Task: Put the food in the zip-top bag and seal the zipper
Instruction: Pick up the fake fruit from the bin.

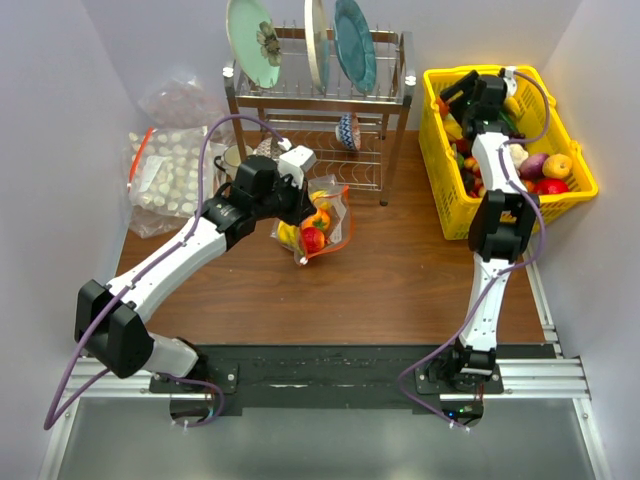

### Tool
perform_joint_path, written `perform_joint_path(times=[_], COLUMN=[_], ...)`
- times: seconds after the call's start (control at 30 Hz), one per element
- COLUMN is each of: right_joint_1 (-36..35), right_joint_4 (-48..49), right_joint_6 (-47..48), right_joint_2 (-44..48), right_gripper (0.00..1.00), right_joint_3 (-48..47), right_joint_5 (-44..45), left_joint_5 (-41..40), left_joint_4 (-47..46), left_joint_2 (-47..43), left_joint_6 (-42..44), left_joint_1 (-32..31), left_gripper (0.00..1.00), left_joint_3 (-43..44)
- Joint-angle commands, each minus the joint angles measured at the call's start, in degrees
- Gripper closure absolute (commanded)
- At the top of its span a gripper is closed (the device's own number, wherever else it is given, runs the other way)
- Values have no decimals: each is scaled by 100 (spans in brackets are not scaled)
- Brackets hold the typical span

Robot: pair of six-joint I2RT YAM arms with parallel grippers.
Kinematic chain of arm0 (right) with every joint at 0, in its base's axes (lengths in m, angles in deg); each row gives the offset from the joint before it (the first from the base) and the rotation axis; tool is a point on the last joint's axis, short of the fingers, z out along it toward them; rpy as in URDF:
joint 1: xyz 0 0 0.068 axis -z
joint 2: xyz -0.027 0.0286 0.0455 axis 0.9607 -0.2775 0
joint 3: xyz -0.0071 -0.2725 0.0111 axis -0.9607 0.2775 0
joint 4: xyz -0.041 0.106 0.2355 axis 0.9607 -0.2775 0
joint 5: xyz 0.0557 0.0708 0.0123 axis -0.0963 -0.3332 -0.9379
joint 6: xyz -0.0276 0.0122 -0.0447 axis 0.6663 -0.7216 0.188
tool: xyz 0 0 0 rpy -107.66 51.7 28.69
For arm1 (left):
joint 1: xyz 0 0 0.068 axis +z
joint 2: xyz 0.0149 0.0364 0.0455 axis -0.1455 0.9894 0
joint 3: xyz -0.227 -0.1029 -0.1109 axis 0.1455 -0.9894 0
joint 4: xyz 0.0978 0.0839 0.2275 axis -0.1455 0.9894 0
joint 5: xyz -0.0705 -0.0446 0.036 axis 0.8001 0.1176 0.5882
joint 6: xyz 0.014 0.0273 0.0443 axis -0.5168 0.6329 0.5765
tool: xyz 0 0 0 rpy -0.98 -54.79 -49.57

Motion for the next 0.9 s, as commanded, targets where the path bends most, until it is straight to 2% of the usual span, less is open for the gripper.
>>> perform_joint_path(times=[0.0,0.1,0.23,0.43,0.87], right_joint_1=[-146,-163,-163,-251,-392], right_joint_4=[-865,-944,-927,-628,-163], right_joint_6=[-78,-95,-8,545,1346], right_joint_2=[47,-23,2,704,2348], right_gripper=[34,43,50,51,51], right_joint_3=[-132,-228,-299,123,1308], right_joint_5=[-174,-174,-174,274,301], left_joint_5=[-31,-22,-39,-83,-48], left_joint_4=[-244,-236,-227,-235,-236], left_joint_2=[-66,-75,-92,-101,-75], left_joint_6=[63,63,63,72,63], left_joint_1=[-14,-23,-23,-23,-23], left_gripper=[100,100,100,100,100], left_joint_3=[-15,-15,-24,-32,-24])
